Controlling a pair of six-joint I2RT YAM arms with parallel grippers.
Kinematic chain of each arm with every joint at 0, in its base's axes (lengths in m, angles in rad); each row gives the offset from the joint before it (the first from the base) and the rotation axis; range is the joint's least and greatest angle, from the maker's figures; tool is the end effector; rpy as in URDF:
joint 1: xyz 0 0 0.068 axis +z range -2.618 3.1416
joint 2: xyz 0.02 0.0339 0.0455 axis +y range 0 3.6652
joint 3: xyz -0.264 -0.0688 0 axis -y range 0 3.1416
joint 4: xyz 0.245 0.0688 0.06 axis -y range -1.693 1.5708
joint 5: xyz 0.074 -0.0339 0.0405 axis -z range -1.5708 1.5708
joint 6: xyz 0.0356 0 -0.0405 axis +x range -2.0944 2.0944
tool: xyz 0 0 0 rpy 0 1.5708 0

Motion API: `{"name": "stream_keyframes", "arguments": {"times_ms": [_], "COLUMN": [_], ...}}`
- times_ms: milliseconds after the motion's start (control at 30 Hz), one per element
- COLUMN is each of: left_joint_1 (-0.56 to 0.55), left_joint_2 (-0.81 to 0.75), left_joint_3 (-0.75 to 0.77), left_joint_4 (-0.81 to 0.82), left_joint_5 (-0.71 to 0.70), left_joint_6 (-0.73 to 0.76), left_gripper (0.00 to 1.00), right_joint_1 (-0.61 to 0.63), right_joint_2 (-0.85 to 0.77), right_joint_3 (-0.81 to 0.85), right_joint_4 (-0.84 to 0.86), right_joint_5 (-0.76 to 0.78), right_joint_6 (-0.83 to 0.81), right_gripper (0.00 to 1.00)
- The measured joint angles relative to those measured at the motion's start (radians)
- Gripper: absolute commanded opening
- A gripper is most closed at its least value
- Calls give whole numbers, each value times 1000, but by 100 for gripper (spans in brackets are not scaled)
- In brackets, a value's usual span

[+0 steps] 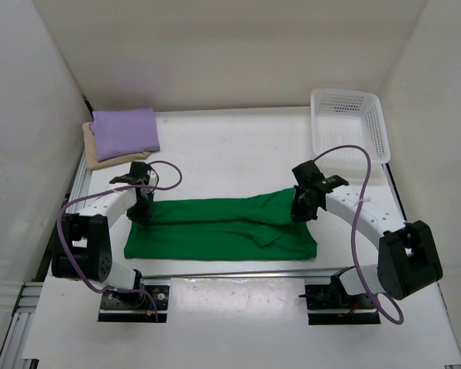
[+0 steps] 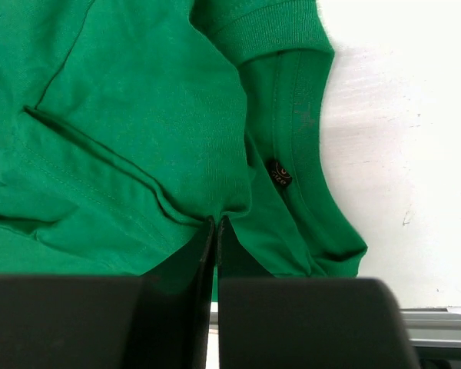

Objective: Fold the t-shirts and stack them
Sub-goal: Fold the other side of the tshirt into a rectangle

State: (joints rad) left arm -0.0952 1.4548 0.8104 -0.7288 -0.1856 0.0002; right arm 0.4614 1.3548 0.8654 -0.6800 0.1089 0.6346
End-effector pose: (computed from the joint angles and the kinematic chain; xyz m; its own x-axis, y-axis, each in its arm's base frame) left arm 0.2423 -0.0165 0.1696 -0.9761 0.0934 -0.1963 0.0576 0.9818 0.1810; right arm 0.2261 0.1081 0.2085 -0.9036 0.2089 -0.3739 0.1629 0.9750 0.1511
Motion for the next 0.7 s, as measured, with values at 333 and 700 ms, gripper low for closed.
{"name": "stream_keyframes", "arguments": {"times_ms": [333,700], "left_joint_1": [0,-75], "left_joint_2": [0,1], "left_joint_3": [-3,430], "left_joint_4": [-1,-289], "left_joint_5": [-32,56], "left_joint_6": [0,-2], "left_gripper": [36,60], "right_joint_1": [9,12], "right_joint_2": [-13,36], "right_joint_3": [-34,-66], "right_joint_4": [8,44], "right_joint_5": [-1,-12], "right_joint_6": [16,21], "right_gripper": [0,0]}}
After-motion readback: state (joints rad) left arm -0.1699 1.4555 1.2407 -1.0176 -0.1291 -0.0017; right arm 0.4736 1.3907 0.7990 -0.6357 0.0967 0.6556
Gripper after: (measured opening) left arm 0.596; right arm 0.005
